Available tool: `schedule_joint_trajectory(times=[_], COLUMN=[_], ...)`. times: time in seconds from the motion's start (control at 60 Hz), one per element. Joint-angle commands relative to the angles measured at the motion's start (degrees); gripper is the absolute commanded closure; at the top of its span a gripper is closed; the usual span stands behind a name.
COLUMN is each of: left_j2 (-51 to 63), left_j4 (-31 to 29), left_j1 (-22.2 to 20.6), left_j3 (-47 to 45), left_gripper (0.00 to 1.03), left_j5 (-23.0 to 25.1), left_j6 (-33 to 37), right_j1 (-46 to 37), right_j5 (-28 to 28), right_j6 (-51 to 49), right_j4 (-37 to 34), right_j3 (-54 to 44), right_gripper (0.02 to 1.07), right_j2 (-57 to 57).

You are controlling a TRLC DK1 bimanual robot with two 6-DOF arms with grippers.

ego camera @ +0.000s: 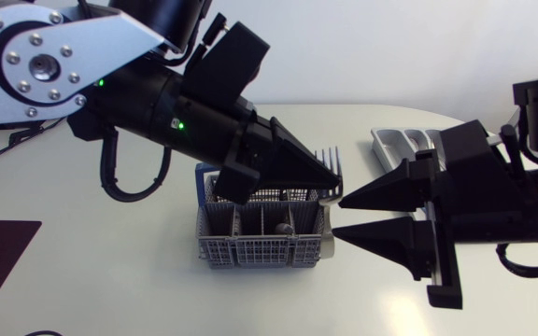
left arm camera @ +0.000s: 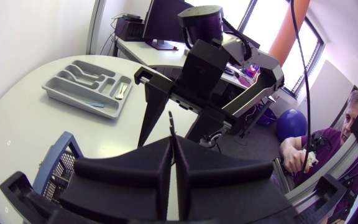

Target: Sort the cutlery from the basket into the organizer compartments.

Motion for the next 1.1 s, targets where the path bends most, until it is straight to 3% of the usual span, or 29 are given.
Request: schedule_joint_trajectory(times=[0.0, 0.2, 0.45, 0.833, 0.883, 0.983, 1.083], left_j2=[0.99, 1.08, 1.08, 1.16, 1.16, 1.08, 0.55], left_j4=[-0.48, -1.27, -1.45, -1.71, -1.62, -0.48, 0.22], left_j1=[-0.62, -0.62, -0.62, -0.18, 0.43, 2.19, 4.04], left_j3=[2.42, 2.60, 2.42, 3.21, 3.39, 4.18, 4.71], left_gripper=[1.00, 1.00, 1.00, 0.99, 0.87, 0.43, 0.20], left_j5=[1.24, 2.29, 2.73, 2.91, 2.91, 2.82, 2.47], left_j6=[-0.78, -0.78, -0.78, -1.13, -1.48, -2.89, -3.68], right_j1=[1.20, 2.52, 3.22, 3.57, 3.48, 3.13, 1.81], right_j5=[-0.57, -1.01, -1.19, -1.19, -1.10, -0.39, 0.22], right_j6=[1.44, 2.23, 2.93, 3.55, 3.72, 3.63, 3.19], right_j4=[-0.08, 0.71, 0.88, 0.27, 0.01, -0.79, -1.58], right_j3=[1.32, 1.58, 2.02, 1.76, 1.76, 1.32, 0.88], right_gripper=[0.63, 0.71, 0.98, 1.01, 1.01, 1.01, 1.01], right_j2=[1.25, 2.40, 2.75, 2.75, 2.75, 2.75, 2.75])
